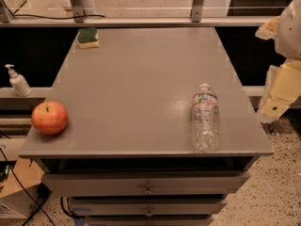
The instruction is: Move sponge near apple
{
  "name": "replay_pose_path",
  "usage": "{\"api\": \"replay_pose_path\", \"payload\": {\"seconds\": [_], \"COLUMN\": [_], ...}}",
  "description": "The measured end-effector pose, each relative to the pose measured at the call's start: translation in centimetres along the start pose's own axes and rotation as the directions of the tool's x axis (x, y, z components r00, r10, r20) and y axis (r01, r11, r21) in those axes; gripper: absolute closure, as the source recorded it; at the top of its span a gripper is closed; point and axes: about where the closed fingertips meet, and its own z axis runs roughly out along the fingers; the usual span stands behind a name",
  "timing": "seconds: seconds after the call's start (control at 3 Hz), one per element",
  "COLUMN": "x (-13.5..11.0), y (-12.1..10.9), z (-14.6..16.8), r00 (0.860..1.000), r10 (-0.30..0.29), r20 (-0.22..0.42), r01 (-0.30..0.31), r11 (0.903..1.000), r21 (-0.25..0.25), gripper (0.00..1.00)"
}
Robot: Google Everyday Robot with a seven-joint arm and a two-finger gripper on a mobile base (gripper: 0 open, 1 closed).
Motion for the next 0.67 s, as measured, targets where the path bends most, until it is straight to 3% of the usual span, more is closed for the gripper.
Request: {"api": "replay_pose_path", "payload": {"seconds": [0.33,0.67], "x": [-2.0,-4.9], "y": [-0.6,-1.5], "z": [1.0,3.2], "r00": [0.995,0.976], "r10": [-0.041,-0.003], "r20": [0.092,0.217], "r01": [0.041,0.003], "r11": [0.9992,1.0], "r21": [0.001,-0.003], "gripper": [0.0,0.0]}}
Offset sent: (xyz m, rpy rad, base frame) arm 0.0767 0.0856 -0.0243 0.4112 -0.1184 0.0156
